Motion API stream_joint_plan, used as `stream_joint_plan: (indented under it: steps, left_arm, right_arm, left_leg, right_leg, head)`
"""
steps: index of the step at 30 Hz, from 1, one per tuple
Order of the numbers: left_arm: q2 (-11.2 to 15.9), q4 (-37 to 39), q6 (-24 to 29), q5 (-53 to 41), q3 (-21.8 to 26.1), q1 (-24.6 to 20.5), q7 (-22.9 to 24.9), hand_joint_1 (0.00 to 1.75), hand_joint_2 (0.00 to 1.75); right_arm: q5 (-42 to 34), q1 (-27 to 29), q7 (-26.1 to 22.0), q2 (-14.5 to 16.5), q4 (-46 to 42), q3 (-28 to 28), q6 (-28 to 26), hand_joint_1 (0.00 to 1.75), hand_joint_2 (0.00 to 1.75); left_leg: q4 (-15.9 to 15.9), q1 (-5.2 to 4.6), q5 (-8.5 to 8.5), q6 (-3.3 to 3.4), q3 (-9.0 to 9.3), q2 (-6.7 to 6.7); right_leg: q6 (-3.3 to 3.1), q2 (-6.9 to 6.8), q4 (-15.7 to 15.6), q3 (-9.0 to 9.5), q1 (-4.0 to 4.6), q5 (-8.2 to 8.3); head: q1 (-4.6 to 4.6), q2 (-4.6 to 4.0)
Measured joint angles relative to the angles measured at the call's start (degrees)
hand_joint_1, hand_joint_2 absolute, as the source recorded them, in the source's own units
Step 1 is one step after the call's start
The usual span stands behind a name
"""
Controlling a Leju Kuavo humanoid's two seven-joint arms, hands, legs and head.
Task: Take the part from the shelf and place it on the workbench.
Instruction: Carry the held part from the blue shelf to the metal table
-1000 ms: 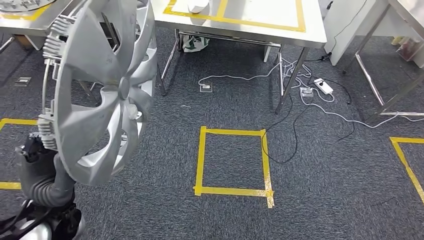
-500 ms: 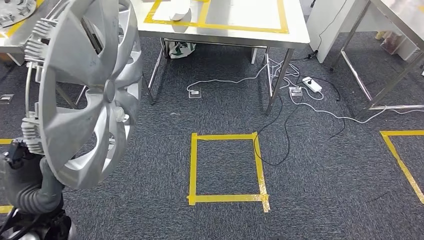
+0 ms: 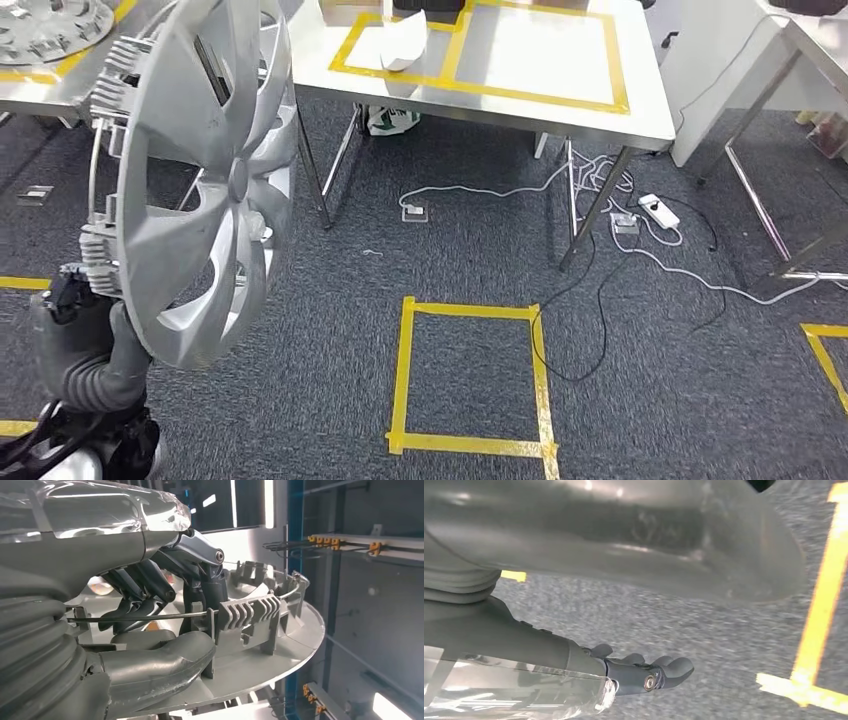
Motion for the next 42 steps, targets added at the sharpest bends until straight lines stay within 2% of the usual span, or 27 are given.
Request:
stream_joint_plan:
  steps: [1, 2, 3, 5, 6, 7, 9, 10, 11, 12, 14, 15, 16, 17, 19, 21, 25, 32, 33, 35, 37, 39, 41, 42]
  left_arm:
    - [-0.03, 0.09, -0.01, -0.01, -0.09, -0.02, 0.05, 1.75, 1.75]
    - [-0.06, 0.1, -0.01, -0.03, -0.19, -0.06, 0.09, 1.75, 1.75]
    - [-0.08, 0.02, -0.02, -0.07, -0.28, -0.09, 0.12, 1.75, 1.75]
    - [-0.1, -0.24, -0.03, -0.21, -0.44, -0.17, 0.14, 1.75, 1.75]
    - [-0.11, -0.31, -0.03, -0.35, -0.54, -0.17, 0.13, 1.75, 1.75]
    - [-0.14, -0.33, -0.03, -0.55, -0.67, -0.16, 0.14, 1.75, 1.75]
    - [-0.16, -0.34, -0.02, -0.95, -0.94, -0.14, 0.15, 1.75, 1.75]
    - [-0.17, -0.34, -0.01, -1.09, -1.04, -0.12, 0.15, 1.75, 1.75]
    - [-0.16, -0.34, 0.04, -1.21, -1.12, -0.1, 0.19, 1.75, 1.75]
    - [-0.16, -0.34, 0.13, -1.34, -1.16, -0.1, 0.28, 1.75, 1.75]
    - [-0.15, -0.35, 0.33, -1.7, -1.2, -0.14, 0.57, 1.75, 1.75]
    - [-0.15, -0.36, 0.41, -1.88, -1.25, -0.24, 0.77, 1.75, 1.75]
    - [-0.15, -0.35, 0.44, -2.02, -1.33, -0.36, 0.92, 1.75, 1.75]
    - [-0.15, -0.31, 0.46, -2.13, -1.42, -0.5, 1.04, 1.75, 1.75]
    - [-0.18, -0.14, 0.47, -2.22, -1.66, -0.85, 1.16, 1.75, 1.75]
    - [-0.21, 0.1, 0.47, -2.23, -1.9, -1.19, 1.25, 1.75, 1.75]
    - [-0.24, 0.61, -0.11, -2.09, -2.39, -2.36, 1.69, 1.75, 1.75]
    - [-0.37, 2.36, -1.6, -0.76, -3.75, -6.98, 2.99, 1.75, 1.75]
    - [-0.37, 2.6, -1.62, -0.66, -3.93, -7.56, 3.14, 1.75, 1.75]
    - [-0.38, 3.06, -1.6, -0.49, -4.27, -8.48, 3.4, 1.75, 1.75]
    - [-0.42, 3.49, -1.37, -0.22, -4.61, -9.26, 3.52, 1.75, 1.75]
    - [-0.5, 3.87, -0.87, 0.09, -4.96, -9.67, 3.24, 1.75, 1.75]
    - [-0.66, 4.21, -0.04, 0.19, -5.27, -9.43, 2.62, 1.75, 1.75]
    - [-0.73, 4.35, 0.47, 0.13, -5.4, -8.99, 2.26, 1.75, 1.75]
  right_arm:
    - [-0.04, 0.19, -0.04, -0.11, 0.03, -0.01, 0.06, 0.0, 0.0]
    - [-0.07, 0.22, -0.08, -0.21, 0.07, -0.03, 0.13, 0.0, 0.0]
    - [-0.09, 0.02, -0.11, -0.23, 0.07, -0.07, 0.24, 0.0, 0.0]
    - [-0.05, -0.65, -0.13, -0.28, 0.09, -0.15, 0.46, 0.0, 0.0]
    - [0.0, -0.95, -0.11, -0.31, 0.09, -0.16, 0.62, 0.0, 0.0]
    - [0.08, -1.11, -0.1, -0.32, 0.1, -0.17, 0.77, 0.0, 0.0]
    - [0.3, -1.18, -0.03, -0.33, 0.1, -0.17, 0.97, 0.0, 0.0]
    - [0.42, -1.16, 0.02, -0.3, 0.1, -0.17, 1.03, 0.0, 0.0]
    - [0.53, -1.15, 0.11, -0.26, 0.1, -0.17, 1.09, 0.0, 0.0]
    - [0.69, -1.16, 0.29, -0.21, 0.1, -0.18, 1.17, 0.0, 0.0]
    - [1.03, -1.29, 0.75, -0.08, 0.08, -0.17, 1.32, 0.0, 0.0]
    - [1.16, -1.36, 0.98, -0.02, 0.08, -0.17, 1.36, 0.0, 0.0]
    - [1.17, -1.4, 1.18, 0.03, 0.09, -0.17, 1.37, 0.0, 0.0]
    - [1.15, -1.36, 1.35, 0.04, 0.1, -0.17, 1.39, 0.0, 0.0]
    - [1.09, -1.22, 1.51, 0.06, 0.11, -0.16, 1.43, 0.0, 0.0]
    - [1.05, -1.18, 1.53, 0.08, 0.11, -0.16, 1.44, 0.0, 0.0]
    - [0.16, -1.17, 1.77, 0.09, 0.1, -0.21, 1.48, 0.0, 0.0]
    - [-2.16, -1.06, 1.33, 0.79, 0.13, -0.62, 1.49, 0.0, 0.0]
    - [-2.31, -1.05, 1.16, 0.97, 0.13, -0.76, 1.48, 0.0, 0.0]
    - [-2.57, -1.04, 1.03, 1.41, 0.13, -1.08, 1.47, 0.0, 0.0]
    - [-2.56, -1.04, 1.24, 1.77, 0.13, -1.32, 1.48, 0.0, 0.0]
    - [-2.1, -1.02, 1.88, 1.94, 0.13, -1.42, 1.49, 0.0, 0.0]
    - [-1.51, -0.96, 1.91, 2.05, 0.13, -1.43, 1.5, 0.0, 0.0]
    - [-1.3, -0.96, 1.51, 2.04, 0.13, -1.43, 1.54, 0.0, 0.0]
  left_leg:
    - [-0.87, -0.12, -0.61, -0.21, 1.31, -0.36]
    - [-1.13, -0.3, -0.79, -0.4, 2.49, -0.78]
    - [-1.07, -0.52, -0.81, -0.6, 3.28, -1.14]
    - [0.77, -0.69, -1.04, -0.92, 4.15, -0.77]
    - [2.79, -0.65, -2.07, -1.23, 3.45, -0.26]
    - [5.74, -0.58, -3.96, -1.57, 2.0, 0.3]
    - [12.6, -0.51, -8.53, -2.08, -2.54, 0.76]
    - [14.69, -0.51, -10.05, -2.19, -4.55, 0.78]
    - [14.99, -0.52, -10.1, -2.17, -5.77, 0.78]
    - [13.52, -0.55, -8.53, -2.05, -6.24, 0.77]
    - [7.55, -0.74, -2.21, -1.36, -5.93, 0.73]
    - [4.86, -0.88, -0.01, -0.95, -5.87, 0.7]
    - [3.24, -1.01, 1.44, -0.54, -6.0, 0.63]
    - [2.7, -1.12, 1.73, -0.24, -6.28, 0.54]
    - [2.58, -1.13, 2.15, -0.12, -6.59, 0.33]
    - [2.53, -1.1, 2.16, -0.19, -6.59, 0.23]
    - [2.54, -1.18, 2.13, -0.15, -6.53, -0.15]
    - [2.55, -1.26, 2.01, 0.05, -6.6, -0.46]
    - [2.63, -1.35, 1.97, 0.13, -6.62, -0.46]
    - [2.58, -1.5, 2.03, 0.52, -6.6, -0.48]
    - [1.74, -1.23, 2.47, 1.22, -6.07, -0.4]
    - [0.92, -0.88, 2.83, 1.71, -5.41, -0.22]
    - [0.8, -0.85, 2.7, 1.82, -5.17, -0.14]
    - [0.81, -0.82, 2.5, 1.77, -4.99, -0.14]
  right_leg:
    - [-0.53, 0.27, -2.75, -0.05, 0.42, 4.0]
    - [-0.78, 0.67, -4.66, 0.12, 0.63, 6.17]
    - [-0.8, 1.08, -5.6, 0.76, 0.65, 6.37]
    - [-0.88, 1.33, -6.24, 2.48, 0.3, 7.1]
    - [-1.06, 1.15, -6.22, 3.11, 0.26, 7.48]
    - [-1.3, 0.91, -6.19, 3.44, 0.27, 7.77]
    - [-1.63, 0.6, -6.01, 3.64, 0.38, 7.34]
    - [-1.71, 0.55, -5.85, 3.65, 0.44, 7.04]
    - [-1.75, 0.57, -5.6, 3.7, 0.51, 6.71]
    - [-1.77, 0.65, -5.29, 3.8, 0.59, 6.34]
    - [-1.73, 0.89, -4.67, 4.0, 0.75, 5.68]
    - [-1.63, 1.03, -4.41, 3.91, 0.81, 5.52]
    - [-1.47, 1.12, -4.19, 3.69, 0.85, 5.43]
    - [-1.28, 1.17, -4.04, 3.45, 0.87, 5.39]
    - [-1.25, 1.17, -3.79, 3.13, 0.9, 5.21]
    - [-1.45, 1.15, -3.69, 3.17, 0.9, 5.08]
    - [-1.46, 1.09, -3.83, 3.24, 0.86, 5.08]
    - [-1.43, 0.91, -3.96, 3.27, 0.76, 5.04]
    - [-1.28, 0.91, -4.07, 3.31, 0.69, 5.08]
    - [-0.44, 0.88, -4.4, 3.43, 0.51, 5.18]
    - [0.51, 0.83, -4.01, 3.19, 0.41, 4.65]
    - [1.1, 0.65, 0.66, 0.95, 0.17, 2.11]
    - [1.62, 0.39, 8.78, -3.17, -0.36, -1.01]
    - [1.82, 0.29, 11.59, -4.75, -0.62, -1.53]
  head:
    - [0.23, 0.0]
    - [0.34, 0.0]
    - [0.4, 0.0]
    - [0.06, 0.0]
    - [-0.24, 0.0]
    - [-0.54, 0.0]
    - [-1.18, 0.0]
    - [-1.48, 0.0]
    - [-1.79, 0.0]
    - [-2.09, 0.0]
    - [-2.58, 0.0]
    - [-2.79, 0.0]
    - [-2.97, 0.0]
    - [-3.06, 0.0]
    - [-3.04, 0.0]
    - [-2.83, 0.0]
    - [-2.44, 0.0]
    - [-1.72, 0.0]
    - [-1.68, 0.0]
    - [-1.73, 0.0]
    - [-1.92, 0.0]
    - [-1.75, 0.0]
    - [-1.35, 0.0]
    - [-1.22, 0.0]
